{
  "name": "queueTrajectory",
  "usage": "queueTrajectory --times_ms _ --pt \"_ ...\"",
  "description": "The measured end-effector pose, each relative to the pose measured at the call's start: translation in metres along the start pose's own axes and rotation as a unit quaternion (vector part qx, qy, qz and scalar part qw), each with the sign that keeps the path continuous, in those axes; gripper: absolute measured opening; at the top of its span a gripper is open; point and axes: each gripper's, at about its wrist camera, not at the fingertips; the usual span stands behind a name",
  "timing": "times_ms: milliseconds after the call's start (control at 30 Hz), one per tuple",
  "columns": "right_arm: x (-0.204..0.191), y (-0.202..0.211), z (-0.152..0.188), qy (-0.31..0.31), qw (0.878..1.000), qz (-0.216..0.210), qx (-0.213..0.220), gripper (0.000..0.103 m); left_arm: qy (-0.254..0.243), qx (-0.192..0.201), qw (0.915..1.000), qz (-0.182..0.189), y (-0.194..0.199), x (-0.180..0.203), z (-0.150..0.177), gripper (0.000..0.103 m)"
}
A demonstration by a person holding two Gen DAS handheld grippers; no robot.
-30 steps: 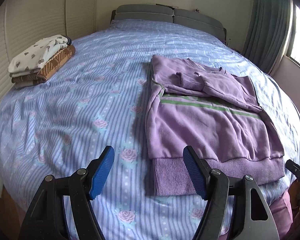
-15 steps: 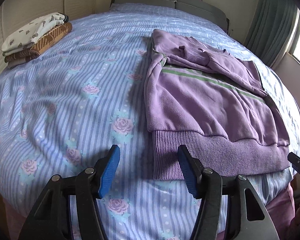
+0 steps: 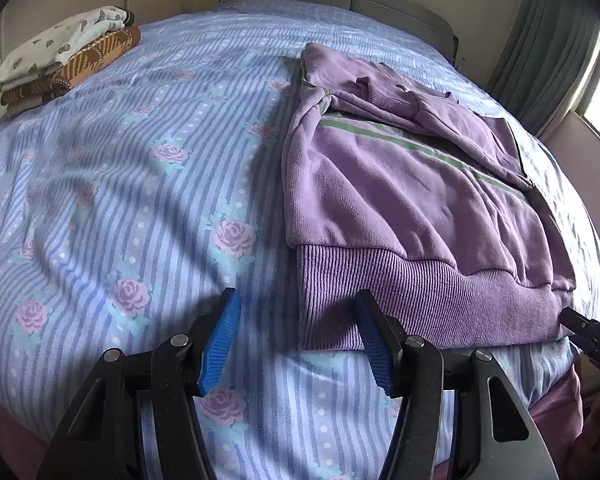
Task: Fold small clothes
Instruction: 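Grasp the ribbed hem of the sweatshirt with the right gripper, then lift the hem with the right gripper while the left gripper grasps the hem too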
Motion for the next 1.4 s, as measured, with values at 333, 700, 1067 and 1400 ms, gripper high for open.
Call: queueTrajectory --times_ms 333,700,1067,1400 --pt "0.001 -0.011 -0.005 -0.014 0.999 -0.046 -0.007 0.041 0.006 -0.003 0.9998 0.019 -0.002 0.002 0.001 0.037" --pt "0.005 -0.002 -0.004 -0.023 0.997 -0.077 0.000 0.012 0.003 -0.017 0.9996 0.024 0.003 0.003 0.003 0.008" --pt "0.003 0.013 -0.004 -0.021 0.996 -0.085 0.024 0.010 -0.009 0.000 0.9996 0.027 0.021 0.004 0.004 0.007" --pt "-0.005 0.057 -0.015 -0.031 0.991 -0.105 0.072 0.009 -0.004 0.033 0.9980 0.053 0.063 0.012 -0.026 0.006"
Point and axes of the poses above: each gripper's, at about its wrist camera, not at the fingertips, and y roughly against the way its jaws point, x to its right, z to its underside, and after that the axes turned 8 degrees about y, right-handed
